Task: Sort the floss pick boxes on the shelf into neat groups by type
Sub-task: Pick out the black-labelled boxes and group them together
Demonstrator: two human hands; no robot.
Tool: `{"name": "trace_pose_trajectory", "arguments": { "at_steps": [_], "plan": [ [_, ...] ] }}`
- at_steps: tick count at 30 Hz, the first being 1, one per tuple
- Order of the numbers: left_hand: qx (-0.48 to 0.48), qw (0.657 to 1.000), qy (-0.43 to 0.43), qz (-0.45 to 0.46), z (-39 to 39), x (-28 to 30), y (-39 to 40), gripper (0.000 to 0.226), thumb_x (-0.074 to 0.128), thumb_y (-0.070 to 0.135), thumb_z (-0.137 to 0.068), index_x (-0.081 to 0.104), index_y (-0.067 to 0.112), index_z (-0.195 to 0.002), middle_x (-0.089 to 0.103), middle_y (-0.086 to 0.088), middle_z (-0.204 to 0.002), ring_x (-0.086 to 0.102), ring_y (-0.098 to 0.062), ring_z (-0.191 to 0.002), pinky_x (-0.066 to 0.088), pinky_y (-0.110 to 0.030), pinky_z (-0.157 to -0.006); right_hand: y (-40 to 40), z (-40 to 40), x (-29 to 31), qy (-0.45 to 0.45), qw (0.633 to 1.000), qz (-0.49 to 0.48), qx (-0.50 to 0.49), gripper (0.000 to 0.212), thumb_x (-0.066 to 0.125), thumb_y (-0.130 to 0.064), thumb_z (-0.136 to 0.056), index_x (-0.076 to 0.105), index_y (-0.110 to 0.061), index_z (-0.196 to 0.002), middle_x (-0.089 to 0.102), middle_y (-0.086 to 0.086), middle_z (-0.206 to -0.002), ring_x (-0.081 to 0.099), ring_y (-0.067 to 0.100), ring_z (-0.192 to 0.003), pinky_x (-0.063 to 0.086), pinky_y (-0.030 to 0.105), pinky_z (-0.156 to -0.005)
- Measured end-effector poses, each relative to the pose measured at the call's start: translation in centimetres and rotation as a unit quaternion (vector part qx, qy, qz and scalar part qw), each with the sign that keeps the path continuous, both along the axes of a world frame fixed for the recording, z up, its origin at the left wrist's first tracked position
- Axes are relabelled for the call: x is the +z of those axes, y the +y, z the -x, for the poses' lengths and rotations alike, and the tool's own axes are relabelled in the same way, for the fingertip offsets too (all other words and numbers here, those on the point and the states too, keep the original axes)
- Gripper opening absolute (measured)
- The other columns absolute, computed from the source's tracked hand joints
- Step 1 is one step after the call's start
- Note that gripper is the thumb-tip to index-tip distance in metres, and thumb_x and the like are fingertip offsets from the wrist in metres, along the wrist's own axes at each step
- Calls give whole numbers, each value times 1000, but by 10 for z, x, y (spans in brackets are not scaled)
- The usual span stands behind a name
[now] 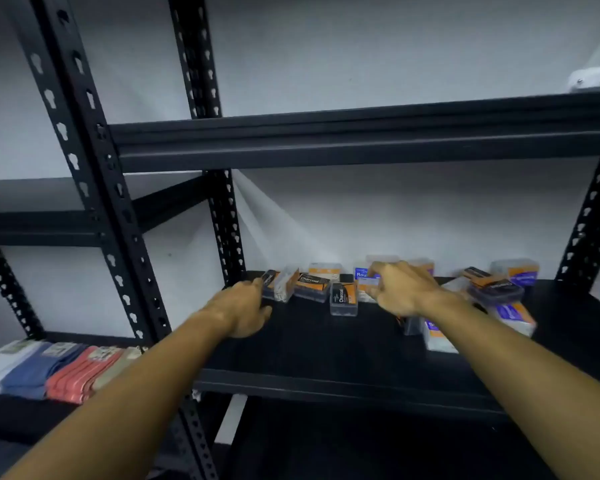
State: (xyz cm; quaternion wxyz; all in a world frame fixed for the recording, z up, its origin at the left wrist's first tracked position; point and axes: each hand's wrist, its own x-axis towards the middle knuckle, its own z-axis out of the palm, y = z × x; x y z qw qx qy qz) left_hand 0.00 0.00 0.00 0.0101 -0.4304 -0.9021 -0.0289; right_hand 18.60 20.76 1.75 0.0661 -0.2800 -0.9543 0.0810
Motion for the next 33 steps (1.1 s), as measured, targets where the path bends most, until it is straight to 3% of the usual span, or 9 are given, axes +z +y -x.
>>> {"name": "trace_pose_trajectory", "arguments": {
  "at_steps": [7, 10, 14, 17, 21, 24, 27, 33],
  "plan": [
    [30, 999, -25, -5, 18, -16, 49, 56, 55, 36, -91, 38, 14, -140, 51, -8, -134, 56, -28, -114, 48, -42, -95, 31, 50, -34, -50, 997, 61, -3, 32, 58, -33, -88, 53, -22, -117, 60, 2, -114, 59, 24, -99, 48, 39, -89],
    [18, 1000, 0, 0, 30, -18, 71, 65, 58, 37, -88, 33, 16, -144, 48, -9, -140, 53, -30, -119, 46, -44, -98, 37, 67, -51, -45, 994, 95, -18, 47, 67, -41, -78, 50, -22, -117, 56, 3, -111, 58, 24, -96, 49, 43, -86],
    [-24, 998, 42, 34, 46, -22, 104, 55, 55, 36, -91, 38, 14, -138, 51, -11, -135, 49, -31, -120, 42, -45, -101, 42, 88, -67, -27, 993, 105, -41, 71, 64, -51, -79, 37, -18, -135, 45, 10, -132, 51, 31, -117, 45, 41, -91],
    [-72, 992, 70, 77, 62, -29, 133, 55, 57, 31, -86, 39, 14, -135, 52, -11, -129, 48, -29, -117, 39, -44, -101, 42, 103, -76, -40, 995, 81, -53, 68, 57, -57, -83, 36, -19, -136, 46, 12, -133, 52, 31, -116, 46, 38, -85],
    [-148, 981, 76, 100, 80, -37, 166, 67, 65, 32, -81, 35, 16, -139, 49, -9, -131, 42, -27, -123, 31, -48, -109, 42, 124, -79, -100, 990, 66, -70, 78, 53, -66, -81, 29, -24, -142, 37, 15, -140, 46, 33, -122, 43, 39, -93],
    [-200, 968, 87, 128, 90, -39, 185, 69, 69, 38, -79, 39, 15, -137, 47, -8, -134, 37, -26, -126, 28, -48, -110, 49, 129, -70, -157, 982, 79, -70, 95, 61, -70, -72, 25, -23, -146, 27, 13, -149, 39, 33, -130, 39, 41, -99],
    [-230, 955, 98, 163, 95, -41, 196, 65, 67, 43, -80, 43, 18, -135, 47, -8, -132, 35, -25, -126, 25, -47, -111, 64, 132, -63, -214, 973, 72, -37, 116, 76, -64, -60, 12, -29, -150, 11, 10, -155, 32, 38, -135, 39, 48, -104],
    [-254, 943, 94, 195, 97, -44, 204, 52, 65, 30, -82, 49, 15, -128, 47, -8, -129, 34, -26, -126, 21, -47, -111, 80, 140, -66, -227, 971, 67, 14, 119, 86, -48, -53, 19, -24, -148, 27, 2, -135, 39, 30, -126, 45, 42, -97]
  ]
}}
